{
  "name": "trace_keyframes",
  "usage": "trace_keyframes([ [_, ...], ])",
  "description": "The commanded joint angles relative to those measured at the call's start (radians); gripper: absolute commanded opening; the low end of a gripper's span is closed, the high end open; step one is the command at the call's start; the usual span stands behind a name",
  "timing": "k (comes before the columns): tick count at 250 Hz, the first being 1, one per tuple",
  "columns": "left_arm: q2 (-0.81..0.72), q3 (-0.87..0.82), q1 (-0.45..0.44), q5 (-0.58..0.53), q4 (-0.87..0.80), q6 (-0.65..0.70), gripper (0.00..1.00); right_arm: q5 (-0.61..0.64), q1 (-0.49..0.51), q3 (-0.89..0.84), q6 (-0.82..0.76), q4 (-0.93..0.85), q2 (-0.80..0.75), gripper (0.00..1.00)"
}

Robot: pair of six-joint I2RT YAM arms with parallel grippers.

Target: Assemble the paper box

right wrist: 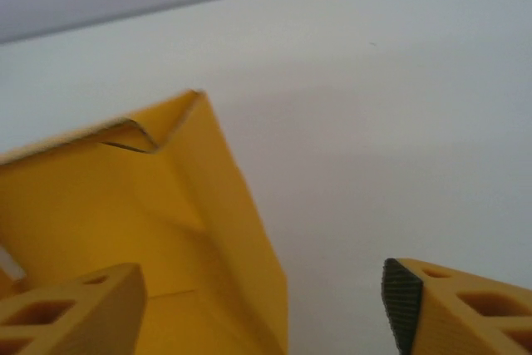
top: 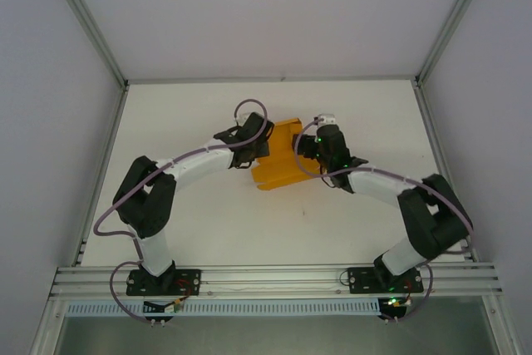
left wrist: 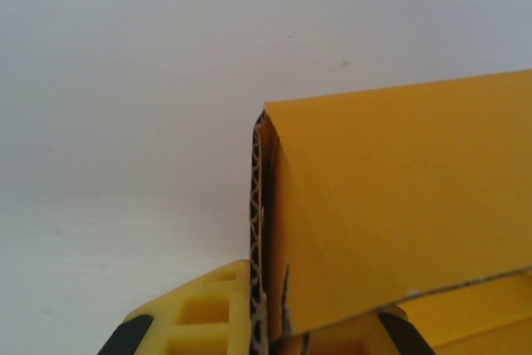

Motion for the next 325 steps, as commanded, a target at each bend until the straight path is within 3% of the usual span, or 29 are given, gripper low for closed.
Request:
trace_keyframes([
  [1,-0.011,0.014,0.012,-0.053,-0.016,0.053,0.00,-0.182,-0.002,-0.021,-0.067,0.002,-0.101,0.89],
  [22,-0.015,0.019,0.014,-0.058,-0.017,0.100,0.00,-0.170,-0.002,-0.038,-0.066,-0.047,-0.166,0.97],
  [44,-0.028,0.012,0.015,-0.058,-0.023,0.132,0.00,-0.109,-0.003,-0.055,-0.065,-0.109,-0.228,0.97],
  [79,-0.046,0.008,0.017,0.032,-0.046,0.179,0.00,-0.101,-0.020,-0.038,-0.105,-0.269,-0.247,0.84],
  [116,-0.049,-0.003,0.011,0.065,-0.121,0.175,0.00,-0.199,-0.027,0.015,-0.056,-0.417,-0.183,0.68],
  [168,-0.039,-0.056,0.007,0.089,-0.084,0.183,0.00,-0.219,-0.037,0.015,-0.046,-0.342,-0.059,0.45],
  [214,-0.007,-0.054,0.004,0.086,-0.075,0.187,0.00,-0.297,-0.068,0.018,-0.068,-0.265,0.001,0.44],
  [238,0.009,-0.049,0.004,0.091,-0.075,0.189,0.00,-0.364,-0.112,0.041,-0.044,-0.271,0.047,0.34],
  [281,0.040,-0.032,0.002,0.072,-0.093,0.184,0.00,-0.491,-0.137,0.038,-0.056,-0.199,0.090,0.31],
  [325,0.060,-0.027,0.003,0.055,-0.094,0.170,0.00,-0.476,-0.135,-0.008,-0.071,-0.194,0.045,0.34],
])
